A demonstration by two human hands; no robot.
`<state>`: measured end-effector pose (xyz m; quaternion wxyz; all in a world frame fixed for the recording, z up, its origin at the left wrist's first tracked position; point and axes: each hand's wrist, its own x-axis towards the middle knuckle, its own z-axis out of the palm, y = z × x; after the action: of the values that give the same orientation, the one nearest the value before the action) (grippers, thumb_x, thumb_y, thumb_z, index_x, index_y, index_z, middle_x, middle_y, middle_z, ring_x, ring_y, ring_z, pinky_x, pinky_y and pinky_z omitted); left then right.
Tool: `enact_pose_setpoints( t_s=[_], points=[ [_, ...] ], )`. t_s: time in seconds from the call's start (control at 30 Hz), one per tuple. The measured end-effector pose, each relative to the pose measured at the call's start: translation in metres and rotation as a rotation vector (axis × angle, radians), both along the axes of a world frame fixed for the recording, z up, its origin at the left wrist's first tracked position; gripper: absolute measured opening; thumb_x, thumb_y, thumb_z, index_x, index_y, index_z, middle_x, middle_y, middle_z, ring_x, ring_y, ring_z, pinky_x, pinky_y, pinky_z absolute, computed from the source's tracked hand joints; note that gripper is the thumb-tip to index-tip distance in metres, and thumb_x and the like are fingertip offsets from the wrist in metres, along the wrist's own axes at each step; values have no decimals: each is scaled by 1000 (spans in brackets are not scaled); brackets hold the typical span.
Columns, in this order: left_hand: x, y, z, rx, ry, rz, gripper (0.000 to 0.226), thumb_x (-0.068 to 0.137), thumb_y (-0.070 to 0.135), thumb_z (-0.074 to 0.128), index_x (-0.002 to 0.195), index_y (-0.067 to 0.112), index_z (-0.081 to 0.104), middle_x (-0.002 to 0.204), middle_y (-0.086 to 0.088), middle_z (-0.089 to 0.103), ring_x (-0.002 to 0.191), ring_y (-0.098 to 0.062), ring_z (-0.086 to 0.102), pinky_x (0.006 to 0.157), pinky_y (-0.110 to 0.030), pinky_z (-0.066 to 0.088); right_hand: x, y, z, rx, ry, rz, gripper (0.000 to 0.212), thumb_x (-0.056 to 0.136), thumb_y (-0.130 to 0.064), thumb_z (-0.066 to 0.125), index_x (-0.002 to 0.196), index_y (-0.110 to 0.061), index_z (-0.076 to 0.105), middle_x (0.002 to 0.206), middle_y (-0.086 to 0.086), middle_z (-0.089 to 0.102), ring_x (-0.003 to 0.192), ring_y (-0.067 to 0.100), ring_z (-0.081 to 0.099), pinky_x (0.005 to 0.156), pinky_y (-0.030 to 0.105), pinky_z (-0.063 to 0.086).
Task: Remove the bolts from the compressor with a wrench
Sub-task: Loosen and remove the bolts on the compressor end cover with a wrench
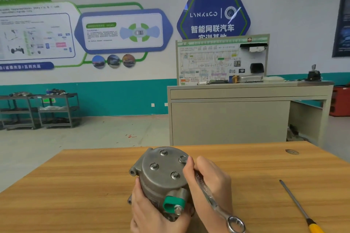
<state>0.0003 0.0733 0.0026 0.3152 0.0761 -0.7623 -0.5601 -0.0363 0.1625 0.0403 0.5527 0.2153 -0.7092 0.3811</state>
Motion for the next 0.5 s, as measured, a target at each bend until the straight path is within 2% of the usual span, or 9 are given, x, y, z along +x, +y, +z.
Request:
enact_pose_setpoints(
  t_s=[0.07, 0.13, 0.17, 0.23, 0.3, 0.37, 0.43, 0.5],
  points=[
    [-11, -23, -5, 41, -6, -106, 132, 26, 53, 65, 150, 34, 25, 141, 2, 46, 128, -29, 49, 108, -52, 37, 3, 5, -2, -185, -103, 153, 40, 89, -26, 59, 59, -22, 34, 51, -6, 32, 45, 10, 31, 41, 31, 30],
    [-19, -48, -7, 110, -1, -409, 126, 31, 47, 75, 142, 53, 17, 137, 20, 42, 127, -11, 46, 109, -40, 38, 5, 14, -6, -401, -232, 310, 41, 85, -24, 67, 55, -18, 40, 47, -1, 38, 44, 8, 35, 41, 26, 32],
    [-20, -65, -8, 155, 1, -551, 119, 37, 46, 80, 140, 56, 21, 137, 25, 44, 125, -4, 47, 106, -34, 39, 6, 19, -7, -481, -296, 357, 44, 85, -16, 71, 54, -17, 41, 46, -2, 39, 43, 5, 35, 42, 22, 31],
    [-22, -85, -13, 244, 30, -688, 99, 51, 40, 81, 139, 46, 36, 138, 20, 54, 127, -1, 50, 106, -29, 39, 8, 27, -5, -620, -458, 539, 43, 81, -6, 73, 51, -17, 44, 45, -2, 43, 41, 7, 36, 42, 16, 31],
    [-25, -90, -20, 249, 90, -642, 87, 50, 37, 80, 130, 38, 46, 129, 18, 62, 125, -2, 53, 103, -25, 42, 11, 29, -2, -732, -618, 811, 33, 72, -15, 71, 51, -21, 47, 46, 6, 46, 38, 12, 38, 40, 18, 32],
    [-29, -85, -22, 221, 115, -564, 95, 37, 42, 80, 126, 36, 46, 130, 17, 59, 119, 1, 55, 89, -16, 46, 13, 25, 0, -753, -705, 968, 28, 66, -21, 73, 51, -22, 49, 48, 9, 50, 37, 13, 41, 37, 17, 32],
    [-31, -81, -17, 10, 124, -467, 123, 24, 55, 81, 136, 26, 39, 136, 6, 43, 118, 5, 47, 91, -16, 40, 14, 17, 1, -730, -737, 1041, 30, 64, -25, 76, 52, -22, 49, 49, 10, 52, 36, 14, 44, 35, 17, 31],
    [-34, -84, -10, -123, 144, -404, 151, 11, 77, 76, 141, 10, 37, 133, -3, 37, 117, 8, 40, 95, -15, 34, 16, 9, 3, -744, -745, 1068, 38, 65, -29, 85, 52, -22, 50, 50, 11, 54, 36, 14, 46, 34, 17, 31]
  ],
)
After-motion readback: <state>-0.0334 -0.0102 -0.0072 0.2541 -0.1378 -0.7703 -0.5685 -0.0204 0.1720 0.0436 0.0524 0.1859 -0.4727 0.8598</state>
